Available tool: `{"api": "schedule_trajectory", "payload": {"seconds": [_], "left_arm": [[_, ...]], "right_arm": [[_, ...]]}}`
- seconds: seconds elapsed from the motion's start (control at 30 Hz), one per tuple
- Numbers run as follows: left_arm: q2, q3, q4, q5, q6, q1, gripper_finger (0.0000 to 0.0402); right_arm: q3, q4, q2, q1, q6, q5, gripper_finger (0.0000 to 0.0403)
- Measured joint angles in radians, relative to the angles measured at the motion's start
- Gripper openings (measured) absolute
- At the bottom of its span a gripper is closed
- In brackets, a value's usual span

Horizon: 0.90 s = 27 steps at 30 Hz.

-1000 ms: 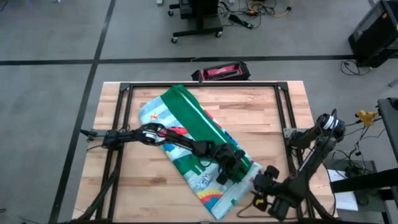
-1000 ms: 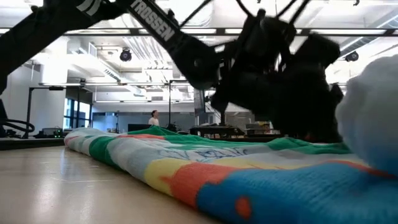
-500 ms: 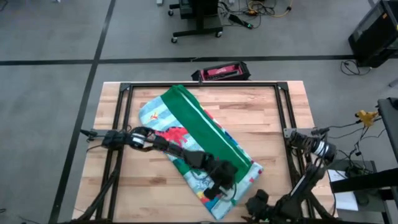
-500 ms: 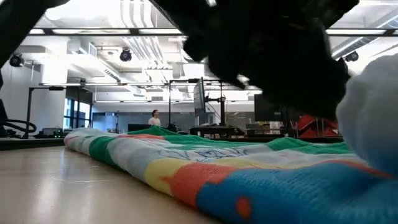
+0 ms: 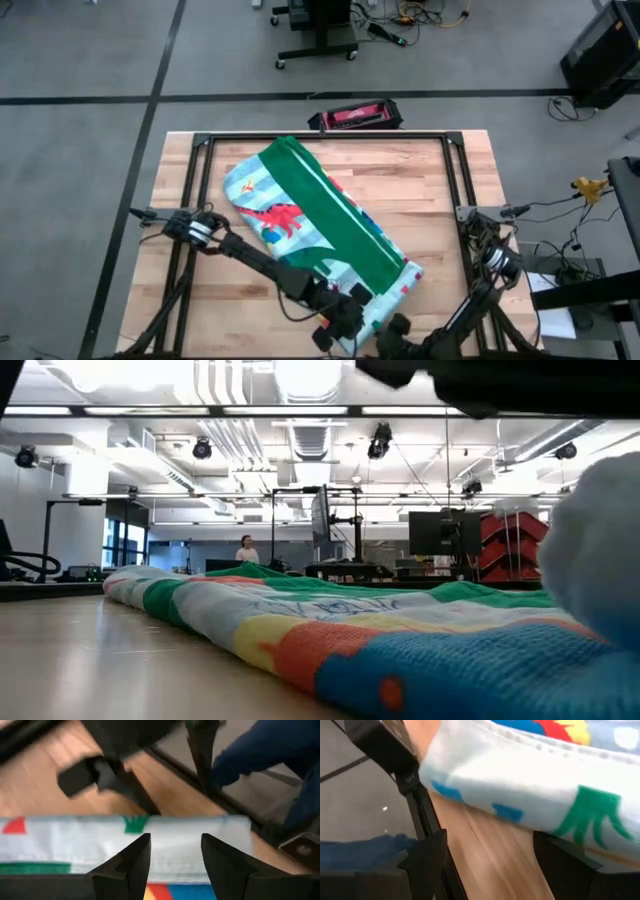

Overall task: Roll towel
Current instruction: Roll the green multi-color dinosaur print towel

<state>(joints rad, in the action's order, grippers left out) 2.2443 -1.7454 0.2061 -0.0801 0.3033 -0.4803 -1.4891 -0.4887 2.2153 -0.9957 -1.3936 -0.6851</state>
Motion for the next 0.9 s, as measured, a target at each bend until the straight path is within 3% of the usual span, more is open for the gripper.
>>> {"api": "schedule_trajectory", "payload": {"seconds": [0.2, 0.5, 0.9], "left_arm": [[0.060, 0.002, -0.027, -0.007, -0.020, -0.005, 0.0159], [0.061, 0.007, 0.119, 0.070, -0.035, -0.001, 0.0159], [-0.001, 0.007, 0.111, 0.096, -0.042, -0.008, 0.0159]], "right_arm": [[-0.025, 0.002, 0.031, 0.007, -0.003, -0.047, 0.0284], [-0.027, 0.012, 0.041, 0.032, 0.032, -0.080, 0.0280], [-0.029, -0.004, 0.033, 0.031, 0.034, -0.026, 0.0258]]}}
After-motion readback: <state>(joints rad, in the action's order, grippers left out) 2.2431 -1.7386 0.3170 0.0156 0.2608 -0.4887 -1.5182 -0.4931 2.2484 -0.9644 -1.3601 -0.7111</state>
